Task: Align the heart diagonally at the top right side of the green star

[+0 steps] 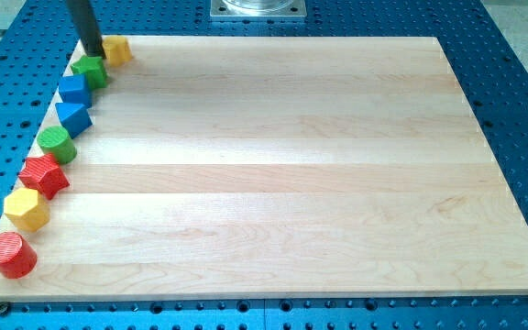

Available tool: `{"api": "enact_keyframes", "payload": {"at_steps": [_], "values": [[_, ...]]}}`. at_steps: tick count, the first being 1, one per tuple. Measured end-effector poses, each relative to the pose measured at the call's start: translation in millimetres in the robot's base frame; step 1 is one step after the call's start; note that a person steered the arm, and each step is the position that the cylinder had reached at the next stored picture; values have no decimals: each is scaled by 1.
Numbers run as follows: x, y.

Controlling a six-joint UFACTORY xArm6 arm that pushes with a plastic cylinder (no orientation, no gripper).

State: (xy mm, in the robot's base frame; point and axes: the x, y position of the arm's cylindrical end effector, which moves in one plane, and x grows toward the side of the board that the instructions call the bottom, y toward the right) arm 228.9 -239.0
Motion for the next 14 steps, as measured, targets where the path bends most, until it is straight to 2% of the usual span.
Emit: {"api": "enact_keyframes", "payload": {"at_steps": [1,2,14], "values": [[-3,15],[-8,-5],[-14,-13]]}}
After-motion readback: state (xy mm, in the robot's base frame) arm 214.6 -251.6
